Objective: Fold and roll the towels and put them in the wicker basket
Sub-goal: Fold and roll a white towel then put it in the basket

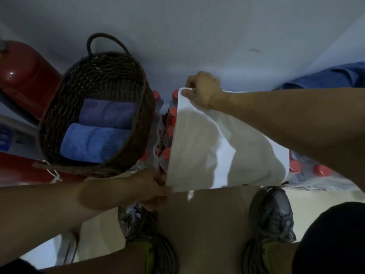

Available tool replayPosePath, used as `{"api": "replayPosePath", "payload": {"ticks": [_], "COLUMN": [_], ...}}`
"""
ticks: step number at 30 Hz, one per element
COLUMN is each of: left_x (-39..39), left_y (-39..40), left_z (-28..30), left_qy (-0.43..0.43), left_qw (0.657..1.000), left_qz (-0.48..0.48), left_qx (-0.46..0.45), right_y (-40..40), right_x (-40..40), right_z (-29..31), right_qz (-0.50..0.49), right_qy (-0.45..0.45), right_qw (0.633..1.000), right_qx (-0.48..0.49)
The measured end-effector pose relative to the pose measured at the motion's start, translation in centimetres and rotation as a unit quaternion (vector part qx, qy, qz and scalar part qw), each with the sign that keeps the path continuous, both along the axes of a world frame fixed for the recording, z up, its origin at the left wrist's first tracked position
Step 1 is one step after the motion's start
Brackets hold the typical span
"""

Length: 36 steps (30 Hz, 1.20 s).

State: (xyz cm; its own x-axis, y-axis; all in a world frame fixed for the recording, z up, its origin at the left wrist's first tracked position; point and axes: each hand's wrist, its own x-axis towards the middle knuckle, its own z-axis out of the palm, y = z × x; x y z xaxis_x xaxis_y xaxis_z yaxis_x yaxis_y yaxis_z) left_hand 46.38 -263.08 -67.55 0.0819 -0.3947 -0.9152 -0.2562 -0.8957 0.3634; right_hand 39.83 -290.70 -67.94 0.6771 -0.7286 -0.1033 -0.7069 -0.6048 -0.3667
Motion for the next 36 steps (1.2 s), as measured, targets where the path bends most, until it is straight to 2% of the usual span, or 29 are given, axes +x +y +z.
{"api": "replayPosePath", "payload": {"ticks": [2,3,5,6,8,10,12,14,15,18,20,24,26,27,28,29,30,33,36], "left_x": [0.2,0.2,-0.4,-1.0,-2.2,-2.5,-1.5,-0.1,0.6,2.0,2.6,2.7,2.8,2.8,2.9,2.9,2.9,2.9,2.9], "left_y": [-0.7,-1.1,-2.3,-3.0,-5.2,-8.4,-11.7,-14.2,-15.1,-16.7,-17.4,-18.3,-18.4,-18.4,-18.3,-18.2,-18.1,-18.2,-18.1], "left_z": [0.9,1.3,1.9,2.3,2.8,2.7,2.0,1.0,0.5,-0.4,-0.5,-0.1,0.2,0.3,0.4,0.4,0.5,0.7,0.7], "left_qy": [-0.029,-0.065,-0.181,-0.238,-0.290,-0.316,-0.362,-0.429,-0.442,-0.384,-0.369,-0.374,-0.380,-0.385,-0.389,-0.390,-0.390,-0.392,-0.395], "left_qw": [0.993,0.981,0.930,0.897,0.849,0.814,0.784,0.745,0.737,0.780,0.793,0.783,0.776,0.773,0.770,0.768,0.767,0.764,0.760], "left_qz": [-0.103,-0.178,-0.305,-0.320,-0.270,-0.224,-0.226,-0.296,-0.320,-0.344,-0.361,-0.414,-0.439,-0.449,-0.457,-0.462,-0.466,-0.474,-0.482], "left_qx": [0.057,0.046,-0.099,-0.192,-0.349,-0.434,-0.452,-0.416,-0.398,-0.355,-0.324,-0.275,-0.245,-0.231,-0.219,-0.210,-0.204,-0.192,-0.186], "right_y": [-0.4,-0.5,-0.6,-0.8,-1.4,-2.2,-3.4,-4.7,-5.2,-6.0,-6.3,-7.3,-7.9,-8.0,-8.1,-8.0,-8.0,-7.9,-7.8], "right_x": [-0.5,-1.1,-2.7,-3.8,-6.4,-9.5,-12.8,-15.8,-17.0,-19.2,-19.7,-19.8,-19.9,-20.0,-20.2,-20.4,-20.8,-21.3,-20.9], "right_z": [0.9,1.3,2.0,2.3,3.0,3.3,3.4,3.5,3.6,4.1,4.3,4.5,4.6,4.6,4.7,4.7,4.5,3.8,2.8], "right_qz": [-0.001,-0.003,0.008,0.018,0.020,-0.014,-0.053,-0.075,-0.076,-0.042,-0.023,-0.067,-0.118,-0.157,-0.194,-0.218,-0.234,-0.284,-0.327], "right_qy": [0.010,0.013,0.023,0.033,0.055,0.072,0.111,0.153,0.166,0.184,0.189,0.126,0.059,0.003,-0.051,-0.090,-0.110,-0.136,-0.146], "right_qw": [1.000,0.999,0.999,0.999,0.998,0.997,0.991,0.985,0.983,0.982,0.981,0.987,0.979,0.958,0.920,0.883,0.864,0.855,0.861], "right_qx": [0.022,0.033,0.043,0.039,0.009,-0.028,-0.044,-0.021,-0.006,0.010,0.022,0.078,0.153,0.239,0.337,0.406,0.433,0.413,0.361]}}
